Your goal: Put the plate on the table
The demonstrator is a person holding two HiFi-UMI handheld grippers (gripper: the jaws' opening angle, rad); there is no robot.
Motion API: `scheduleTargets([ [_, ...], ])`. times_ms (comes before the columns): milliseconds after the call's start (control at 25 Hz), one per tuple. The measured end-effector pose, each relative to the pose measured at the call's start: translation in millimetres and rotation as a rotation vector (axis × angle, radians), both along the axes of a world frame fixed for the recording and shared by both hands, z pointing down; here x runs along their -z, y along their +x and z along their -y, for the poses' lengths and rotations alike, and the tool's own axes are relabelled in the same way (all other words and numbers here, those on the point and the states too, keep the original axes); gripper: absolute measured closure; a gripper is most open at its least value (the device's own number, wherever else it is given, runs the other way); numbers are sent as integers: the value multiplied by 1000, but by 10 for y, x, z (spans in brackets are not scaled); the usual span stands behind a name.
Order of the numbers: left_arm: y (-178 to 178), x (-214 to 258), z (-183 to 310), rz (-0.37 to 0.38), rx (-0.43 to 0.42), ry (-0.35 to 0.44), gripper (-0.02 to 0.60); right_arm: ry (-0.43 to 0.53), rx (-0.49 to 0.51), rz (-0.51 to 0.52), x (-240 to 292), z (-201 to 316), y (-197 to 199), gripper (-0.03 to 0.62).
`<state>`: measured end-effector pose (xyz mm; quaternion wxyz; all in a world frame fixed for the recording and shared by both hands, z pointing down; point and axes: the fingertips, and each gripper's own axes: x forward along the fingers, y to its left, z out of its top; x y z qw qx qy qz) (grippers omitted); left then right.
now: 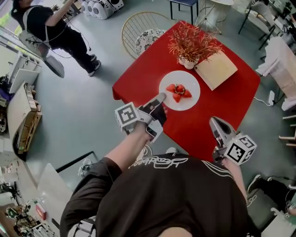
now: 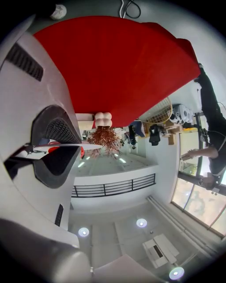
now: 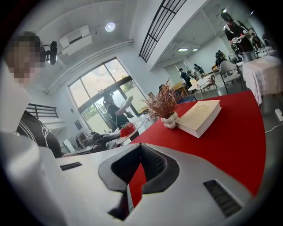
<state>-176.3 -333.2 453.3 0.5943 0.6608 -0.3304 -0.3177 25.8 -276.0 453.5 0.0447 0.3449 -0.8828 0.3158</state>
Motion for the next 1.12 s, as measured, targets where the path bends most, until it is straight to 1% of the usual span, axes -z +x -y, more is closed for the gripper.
scheduleTargets([
  [240, 0, -149, 260, 13, 1, -3, 565, -26, -34, -26, -141, 19, 98, 586],
  [400, 28, -334, 359, 55, -7, -36, 565, 0, -38, -14, -37, 20, 103, 586],
  [480, 78, -464, 420, 58, -18, -43, 565, 2, -46, -26, -39, 3, 158, 586],
  [560, 128, -610, 466, 79, -30, -54, 565, -8, -61, -47, -82, -28, 242, 586],
  [640, 178, -764, 485, 111, -44, -73, 565, -19, -87, -57, -116, -58, 331, 586],
  [720, 208, -930, 514, 128, -49, -96, 565, -17, -110, -55, -112, -71, 398, 586],
  [880, 224, -1200, 587, 130, -38, -152, 565, -27, -144, -54, -135, -87, 513, 586],
  [1120, 334, -1515, 599, 160, -66, -224, 565, -52, -170, -54, -252, -32, 536, 586],
])
